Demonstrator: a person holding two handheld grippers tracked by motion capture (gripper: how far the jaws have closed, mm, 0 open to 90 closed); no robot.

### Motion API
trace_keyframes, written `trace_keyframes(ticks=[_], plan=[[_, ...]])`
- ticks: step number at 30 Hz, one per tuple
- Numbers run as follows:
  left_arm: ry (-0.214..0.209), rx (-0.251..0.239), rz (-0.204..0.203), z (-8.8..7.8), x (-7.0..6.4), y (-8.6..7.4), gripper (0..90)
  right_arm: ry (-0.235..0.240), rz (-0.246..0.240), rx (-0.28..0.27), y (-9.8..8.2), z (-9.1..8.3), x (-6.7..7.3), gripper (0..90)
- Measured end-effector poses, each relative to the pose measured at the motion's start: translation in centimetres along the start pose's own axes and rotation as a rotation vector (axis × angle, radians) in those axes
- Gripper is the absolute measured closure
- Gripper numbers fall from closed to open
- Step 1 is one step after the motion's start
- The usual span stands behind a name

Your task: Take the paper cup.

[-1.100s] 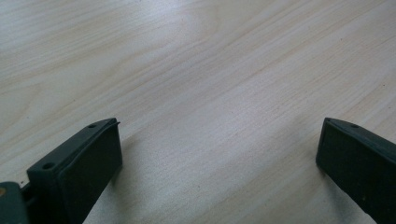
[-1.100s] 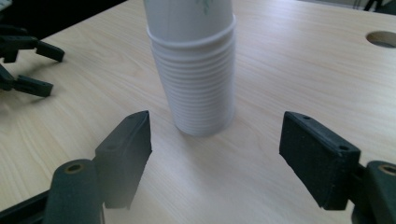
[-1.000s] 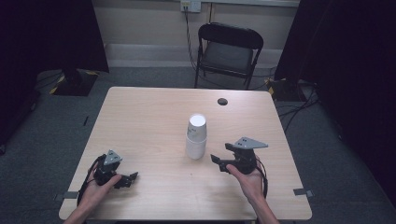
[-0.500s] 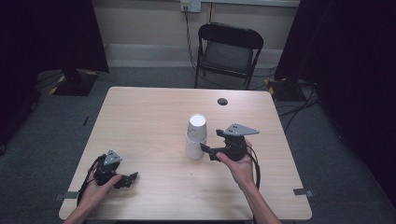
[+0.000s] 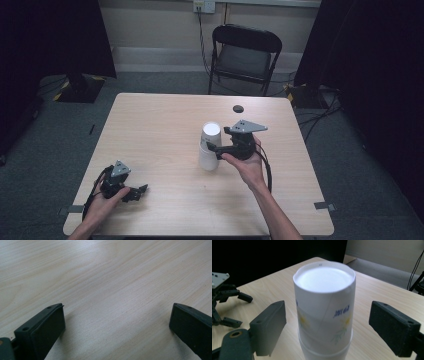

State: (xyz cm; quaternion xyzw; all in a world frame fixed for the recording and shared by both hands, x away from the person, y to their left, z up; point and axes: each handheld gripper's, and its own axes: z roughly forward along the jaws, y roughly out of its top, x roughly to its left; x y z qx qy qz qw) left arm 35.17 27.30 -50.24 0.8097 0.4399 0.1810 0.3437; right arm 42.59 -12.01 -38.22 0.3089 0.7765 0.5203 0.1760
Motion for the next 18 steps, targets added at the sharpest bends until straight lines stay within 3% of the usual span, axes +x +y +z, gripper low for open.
trace_keyframes(ticks=[8, 18], plan=[[0.0, 0.0, 0.0, 0.0, 0.0, 0.0, 0.0, 0.024, 0.015, -0.009, -0.6, 1.8, 0.2, 14.1], [0.0, 0.0, 0.0, 0.0, 0.0, 0.0, 0.0, 0.018, 0.016, -0.026, -0.6, 3.3, 0.2, 15.4]])
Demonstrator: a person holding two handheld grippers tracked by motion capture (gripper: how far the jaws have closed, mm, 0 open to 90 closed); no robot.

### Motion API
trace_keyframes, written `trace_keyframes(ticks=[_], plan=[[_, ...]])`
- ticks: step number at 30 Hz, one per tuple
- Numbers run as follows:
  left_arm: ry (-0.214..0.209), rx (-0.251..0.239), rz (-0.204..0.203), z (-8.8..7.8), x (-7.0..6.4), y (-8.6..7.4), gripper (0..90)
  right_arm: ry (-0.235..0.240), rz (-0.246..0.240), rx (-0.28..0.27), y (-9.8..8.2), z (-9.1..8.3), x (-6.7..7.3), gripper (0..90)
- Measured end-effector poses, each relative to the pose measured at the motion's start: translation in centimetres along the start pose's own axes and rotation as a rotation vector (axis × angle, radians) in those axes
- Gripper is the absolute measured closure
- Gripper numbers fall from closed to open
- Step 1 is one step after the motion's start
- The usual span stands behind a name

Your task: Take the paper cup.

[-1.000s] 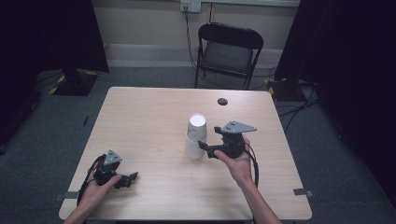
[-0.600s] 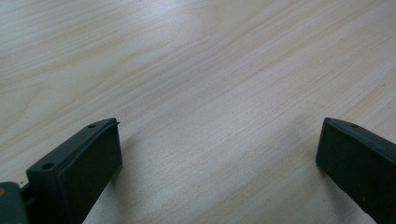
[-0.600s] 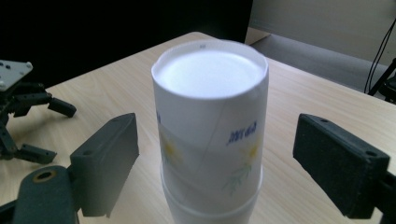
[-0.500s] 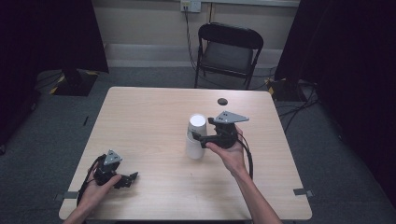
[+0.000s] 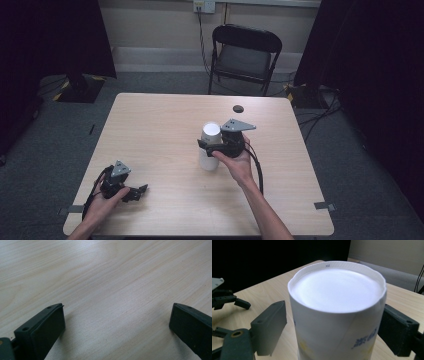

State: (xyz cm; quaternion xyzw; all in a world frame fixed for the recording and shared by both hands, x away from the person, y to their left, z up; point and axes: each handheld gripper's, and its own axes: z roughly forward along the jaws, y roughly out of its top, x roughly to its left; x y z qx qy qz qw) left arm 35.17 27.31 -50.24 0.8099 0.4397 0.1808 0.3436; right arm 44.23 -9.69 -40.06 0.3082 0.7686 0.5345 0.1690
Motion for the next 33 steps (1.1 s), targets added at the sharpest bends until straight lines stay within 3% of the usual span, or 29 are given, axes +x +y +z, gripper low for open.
trace_keyframes(ticks=[12, 16, 33], plan=[[-0.001, 0.0, 0.001, 0.0, 0.01, 0.0, 0.0, -0.011, 0.006, -0.011, -0.24, -0.03, -0.18, 27.6], [-0.003, 0.002, 0.002, -0.01, 0.02, 0.01, 0.0, -0.009, 0.021, -0.013, -0.23, -0.07, -0.36, 28.8], [-0.002, 0.002, 0.003, -0.01, 0.04, 0.01, 0.0, -0.017, 0.002, -0.032, 0.32, -0.25, -0.14, 29.7]])
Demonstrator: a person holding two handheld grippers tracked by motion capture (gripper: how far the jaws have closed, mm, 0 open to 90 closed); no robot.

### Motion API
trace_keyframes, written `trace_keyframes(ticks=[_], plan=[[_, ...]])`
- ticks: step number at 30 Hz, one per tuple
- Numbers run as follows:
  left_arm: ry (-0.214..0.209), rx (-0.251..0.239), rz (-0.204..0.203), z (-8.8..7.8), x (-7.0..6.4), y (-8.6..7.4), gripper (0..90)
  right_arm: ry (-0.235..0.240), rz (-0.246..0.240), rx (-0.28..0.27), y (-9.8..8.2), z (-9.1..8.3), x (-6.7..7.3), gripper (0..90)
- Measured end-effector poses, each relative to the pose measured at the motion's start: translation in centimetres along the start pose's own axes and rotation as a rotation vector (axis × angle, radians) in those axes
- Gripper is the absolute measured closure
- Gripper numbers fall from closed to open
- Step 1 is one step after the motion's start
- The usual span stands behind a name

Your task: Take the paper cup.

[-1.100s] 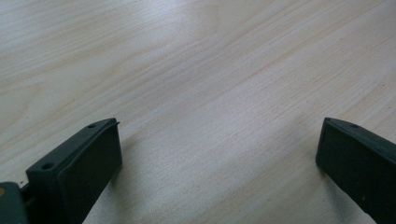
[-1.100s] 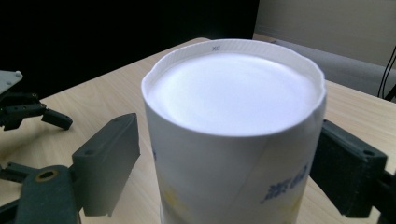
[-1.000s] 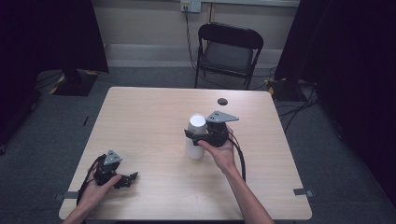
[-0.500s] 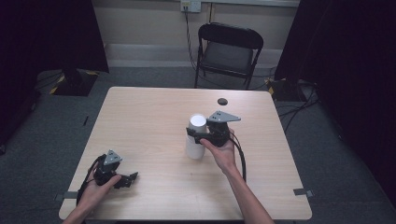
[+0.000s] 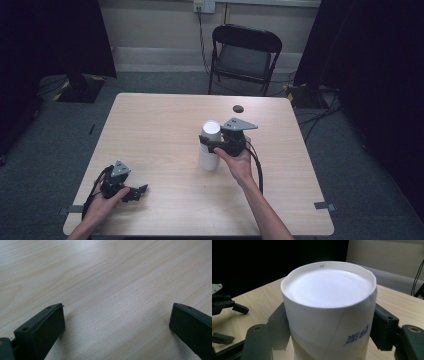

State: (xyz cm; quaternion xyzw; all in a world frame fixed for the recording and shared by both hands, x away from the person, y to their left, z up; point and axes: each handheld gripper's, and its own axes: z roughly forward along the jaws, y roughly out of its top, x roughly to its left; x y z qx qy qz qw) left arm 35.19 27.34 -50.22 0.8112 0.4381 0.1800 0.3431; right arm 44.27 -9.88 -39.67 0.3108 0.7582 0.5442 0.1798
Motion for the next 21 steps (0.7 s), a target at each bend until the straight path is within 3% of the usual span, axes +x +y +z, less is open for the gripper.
trace_keyframes(ticks=[21], plan=[[-0.001, 0.0, 0.001, 0.0, 0.0, 0.0, 0.0, 0.005, 0.014, -0.053, 1.8, -0.7, -0.1, 30.4]])
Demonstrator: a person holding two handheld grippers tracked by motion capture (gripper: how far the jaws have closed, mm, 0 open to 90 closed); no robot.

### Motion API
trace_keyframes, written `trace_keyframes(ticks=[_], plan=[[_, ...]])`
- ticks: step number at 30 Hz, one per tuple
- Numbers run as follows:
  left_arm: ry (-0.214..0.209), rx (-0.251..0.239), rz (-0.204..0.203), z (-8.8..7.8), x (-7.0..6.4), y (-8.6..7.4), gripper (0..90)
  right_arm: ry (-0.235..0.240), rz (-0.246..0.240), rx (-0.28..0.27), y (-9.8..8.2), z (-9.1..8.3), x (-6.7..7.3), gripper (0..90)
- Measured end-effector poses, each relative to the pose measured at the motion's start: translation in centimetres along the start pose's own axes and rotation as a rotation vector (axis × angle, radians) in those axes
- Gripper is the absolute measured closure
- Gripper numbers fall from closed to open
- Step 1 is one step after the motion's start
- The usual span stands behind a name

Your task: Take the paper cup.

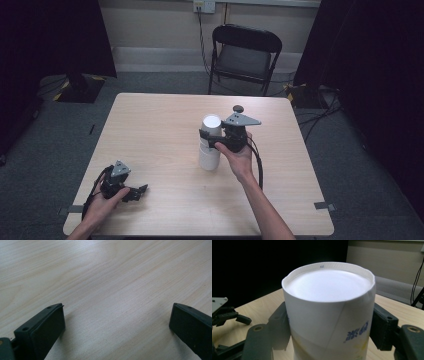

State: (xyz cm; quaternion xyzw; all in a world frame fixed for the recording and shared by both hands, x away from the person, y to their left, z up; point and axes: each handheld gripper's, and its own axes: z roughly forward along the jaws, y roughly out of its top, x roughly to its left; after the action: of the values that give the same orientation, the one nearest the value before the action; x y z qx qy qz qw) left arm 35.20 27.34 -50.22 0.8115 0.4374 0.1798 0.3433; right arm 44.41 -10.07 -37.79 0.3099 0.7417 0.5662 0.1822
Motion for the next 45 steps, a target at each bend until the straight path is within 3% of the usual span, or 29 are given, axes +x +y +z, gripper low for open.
trace_keyframes(ticks=[28, 32, 36, 38, 45], plan=[[0.014, 0.003, -0.013, -0.1, -0.1, 0.0, 0.8, -0.009, -0.017, -0.049, 3.1, -1.8, -0.1, 30.9], [0.02, 0.002, -0.013, -0.3, 0.1, 0.0, 4.0, 0.0, -0.019, -0.058, 3.5, -2.1, 0.0, 30.8], [0.03, -0.007, -0.032, -0.7, 0.2, 0.1, 17.3, -0.002, -0.027, -0.06, 3.7, -2.7, 0.1, 30.8], [0.02, 0.004, -0.044, -0.8, 0.3, 0.2, 15.8, -0.006, -0.037, -0.048, 3.7, -3.0, 0.2, 30.7], [0.016, -0.048, -0.056, -1.7, 0.2, 0.6, 17.4, -0.022, -0.062, -0.041, 3.9, -4.7, 0.3, 30.6]])
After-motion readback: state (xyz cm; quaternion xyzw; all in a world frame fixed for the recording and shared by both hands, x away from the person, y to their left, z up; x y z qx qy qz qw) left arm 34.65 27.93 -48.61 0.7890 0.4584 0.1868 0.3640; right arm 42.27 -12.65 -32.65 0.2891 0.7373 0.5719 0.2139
